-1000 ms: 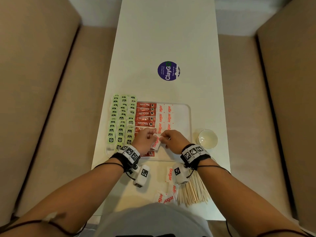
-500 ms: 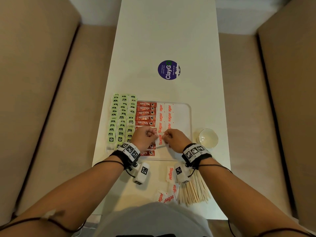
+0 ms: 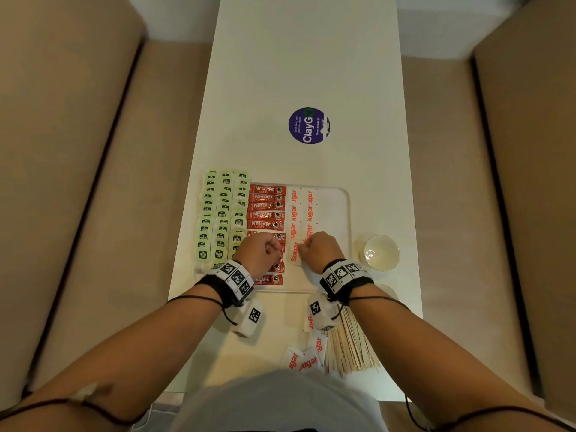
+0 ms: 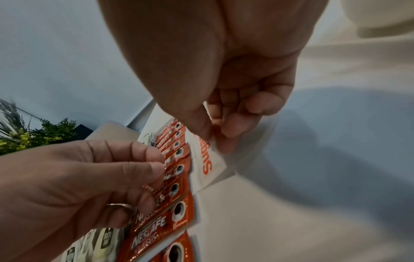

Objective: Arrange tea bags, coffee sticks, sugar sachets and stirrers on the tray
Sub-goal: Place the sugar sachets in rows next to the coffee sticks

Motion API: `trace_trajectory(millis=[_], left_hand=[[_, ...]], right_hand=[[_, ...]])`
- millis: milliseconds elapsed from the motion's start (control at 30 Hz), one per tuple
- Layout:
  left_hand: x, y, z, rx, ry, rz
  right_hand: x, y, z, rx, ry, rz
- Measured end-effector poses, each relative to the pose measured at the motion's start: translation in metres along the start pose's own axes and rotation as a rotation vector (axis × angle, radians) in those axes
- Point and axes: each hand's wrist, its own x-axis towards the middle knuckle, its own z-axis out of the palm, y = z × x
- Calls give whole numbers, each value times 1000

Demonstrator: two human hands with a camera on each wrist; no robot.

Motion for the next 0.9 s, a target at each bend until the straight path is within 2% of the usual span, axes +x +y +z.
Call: trace_trajectory(millis=[267, 733, 900], left_hand=[[-1, -6, -2, 44, -10, -5], [-6, -8, -3, 3, -44, 18], [-20, -16, 4, 34, -154, 79]], right_hand=[[3, -6, 3, -29, -4, 37], [-2, -8, -5, -141, 14, -18], [-27, -4, -16, -181, -72, -158]])
